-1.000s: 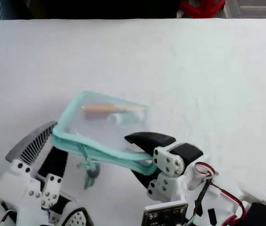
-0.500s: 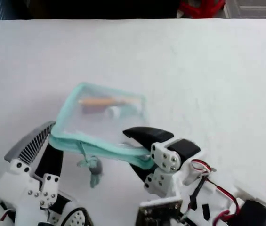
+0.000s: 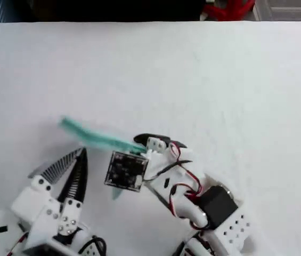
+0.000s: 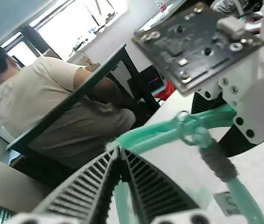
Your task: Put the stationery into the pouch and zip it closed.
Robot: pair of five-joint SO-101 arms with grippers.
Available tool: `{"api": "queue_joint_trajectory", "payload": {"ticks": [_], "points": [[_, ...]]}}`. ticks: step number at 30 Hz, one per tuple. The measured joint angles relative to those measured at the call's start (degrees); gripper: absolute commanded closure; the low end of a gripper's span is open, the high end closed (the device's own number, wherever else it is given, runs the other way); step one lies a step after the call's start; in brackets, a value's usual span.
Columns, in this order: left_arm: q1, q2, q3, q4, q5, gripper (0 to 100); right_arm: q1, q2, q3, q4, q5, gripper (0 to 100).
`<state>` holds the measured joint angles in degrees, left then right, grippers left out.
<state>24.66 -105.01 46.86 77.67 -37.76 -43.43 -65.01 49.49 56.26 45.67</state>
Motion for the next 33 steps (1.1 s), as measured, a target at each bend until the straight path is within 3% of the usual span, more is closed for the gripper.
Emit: {"api": "queue_joint_trajectory", "payload": {"ticks": [8, 10, 17, 21, 27, 33], "points": [[0.0, 0.0, 6.24, 0.0, 0.18, 98, 1.23, 0.09, 2.46, -2.11, 0.35, 97.7], [0.0, 0.0, 6.24, 0.18, -2.81, 95, 1.93, 0.0, 2.9, -2.29, 1.67, 97.7], [-9.49, 0.0, 5.01, 0.44, -8.53, 65, 3.34, -0.79, 3.25, 0.35, 3.08, 97.7], [-12.66, 0.0, 4.84, 0.44, -13.27, 65, 3.25, -0.79, 3.25, 1.05, 3.08, 97.7], [-12.13, 0.0, 10.73, -3.34, -22.86, 65, -2.2, -0.79, 3.25, 5.8, 4.75, 97.7], [-12.13, 0.0, 14.15, -6.42, -28.66, 65, -2.99, -0.79, 3.25, 6.33, 5.71, 97.7]]}}
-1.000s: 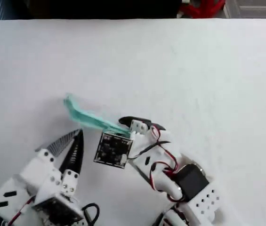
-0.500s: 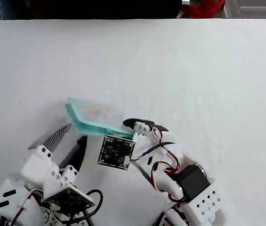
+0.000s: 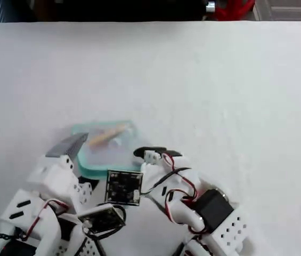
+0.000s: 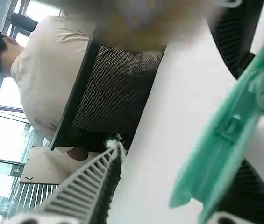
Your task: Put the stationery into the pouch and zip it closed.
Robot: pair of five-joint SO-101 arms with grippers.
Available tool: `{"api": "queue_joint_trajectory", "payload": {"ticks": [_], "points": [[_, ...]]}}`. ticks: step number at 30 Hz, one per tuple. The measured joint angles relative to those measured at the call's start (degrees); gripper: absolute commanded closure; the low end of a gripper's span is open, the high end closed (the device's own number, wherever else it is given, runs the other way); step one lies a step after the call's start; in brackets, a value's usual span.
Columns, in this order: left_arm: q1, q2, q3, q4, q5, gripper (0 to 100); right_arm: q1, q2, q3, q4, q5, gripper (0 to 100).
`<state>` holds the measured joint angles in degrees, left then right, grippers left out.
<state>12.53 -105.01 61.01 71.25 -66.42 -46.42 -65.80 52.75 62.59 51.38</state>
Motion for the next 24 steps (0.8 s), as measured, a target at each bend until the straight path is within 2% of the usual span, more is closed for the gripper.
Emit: {"api": "queue_joint_trajectory", "payload": {"ticks": [2, 4, 9, 18, 24], "points": [[0.0, 0.0, 0.18, 0.97, -1.58, 66, 0.09, 0.0, 0.0, 0.0, 0.0, 97.7], [0.0, 0.0, 0.18, 1.67, -2.29, 71, 1.05, 0.0, 0.0, -0.62, 0.0, 97.7], [0.0, 0.0, 1.32, 2.11, -2.46, 98, 2.73, 0.0, 0.0, -2.46, 0.0, 97.7], [0.09, 0.88, 2.73, 2.29, -2.29, 98, 4.04, 0.7, -1.14, -3.6, -0.35, 97.7], [3.96, 0.97, -0.26, 2.29, 9.05, 98, 4.13, 0.09, -1.14, -5.54, -1.67, 97.6]]}}
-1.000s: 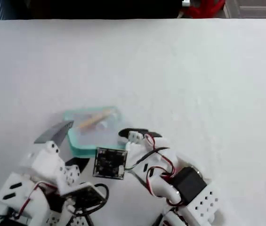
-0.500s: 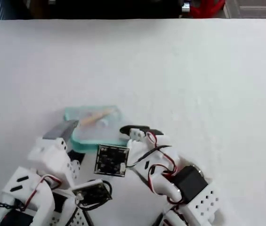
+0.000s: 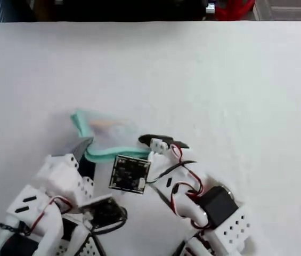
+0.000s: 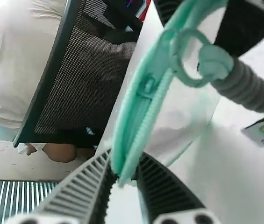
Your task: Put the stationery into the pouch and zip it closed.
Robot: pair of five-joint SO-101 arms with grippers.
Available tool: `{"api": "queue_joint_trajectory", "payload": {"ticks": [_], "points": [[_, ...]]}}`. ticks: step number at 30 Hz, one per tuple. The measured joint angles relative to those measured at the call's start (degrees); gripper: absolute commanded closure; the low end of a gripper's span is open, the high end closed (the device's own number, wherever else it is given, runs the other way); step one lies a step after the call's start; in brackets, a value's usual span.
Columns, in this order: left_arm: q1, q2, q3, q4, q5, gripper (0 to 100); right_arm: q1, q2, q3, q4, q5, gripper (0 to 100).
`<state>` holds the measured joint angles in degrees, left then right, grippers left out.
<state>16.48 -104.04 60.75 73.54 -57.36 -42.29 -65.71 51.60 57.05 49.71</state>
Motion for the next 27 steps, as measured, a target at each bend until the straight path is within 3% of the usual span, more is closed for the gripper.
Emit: {"api": "queue_joint_trajectory", "payload": {"ticks": [4, 10, 27], "points": [[5.36, 0.0, -6.33, 0.18, 8.79, 98, 0.0, -0.09, 0.0, -2.81, -6.51, 94.7], [9.32, 0.0, -8.97, 1.05, 14.33, 98, -0.09, 0.18, 0.0, -3.08, -13.36, 75.5], [10.46, -0.7, -10.02, 5.19, 18.02, 98, -0.62, -6.42, 0.09, -1.49, -16.18, 75.6]]}}
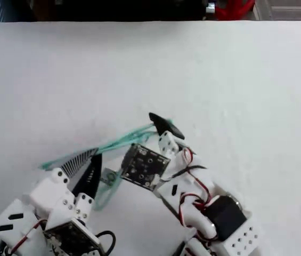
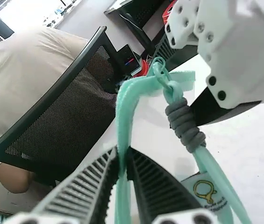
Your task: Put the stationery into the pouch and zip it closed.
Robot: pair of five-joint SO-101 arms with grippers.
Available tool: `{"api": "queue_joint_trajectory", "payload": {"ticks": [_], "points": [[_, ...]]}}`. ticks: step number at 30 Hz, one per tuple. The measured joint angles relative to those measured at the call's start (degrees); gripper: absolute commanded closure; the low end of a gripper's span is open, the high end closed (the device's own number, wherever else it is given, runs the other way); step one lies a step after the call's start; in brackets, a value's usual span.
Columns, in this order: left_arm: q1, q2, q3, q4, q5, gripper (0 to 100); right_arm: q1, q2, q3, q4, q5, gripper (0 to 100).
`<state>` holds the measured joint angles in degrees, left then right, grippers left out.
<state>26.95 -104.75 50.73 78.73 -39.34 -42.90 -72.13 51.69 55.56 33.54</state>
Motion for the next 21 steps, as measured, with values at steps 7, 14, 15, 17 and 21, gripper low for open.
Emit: {"api": "queue_joint_trajectory", "payload": {"ticks": [7, 14, 15, 17, 21], "points": [[0.35, -0.18, 1.41, -0.09, 0.44, 98, 0.44, -1.93, 2.11, 1.93, 6.86, 75.5], [1.23, -0.26, 1.58, -0.09, 0.44, 98, -1.93, -2.02, 2.02, 5.54, 15.56, 72.9], [1.76, -0.26, 1.58, 0.09, 0.44, 98, -2.2, -2.02, 2.02, 5.63, 16.7, 71.1], [2.99, -0.26, 1.41, 1.14, 0.53, 98, -2.81, -2.02, 2.02, 6.24, 19.08, 69.7], [4.57, -0.26, 0.88, 3.16, 0.53, 98, -3.08, -2.02, 2.11, 5.98, 24.0, 69.9]]}}
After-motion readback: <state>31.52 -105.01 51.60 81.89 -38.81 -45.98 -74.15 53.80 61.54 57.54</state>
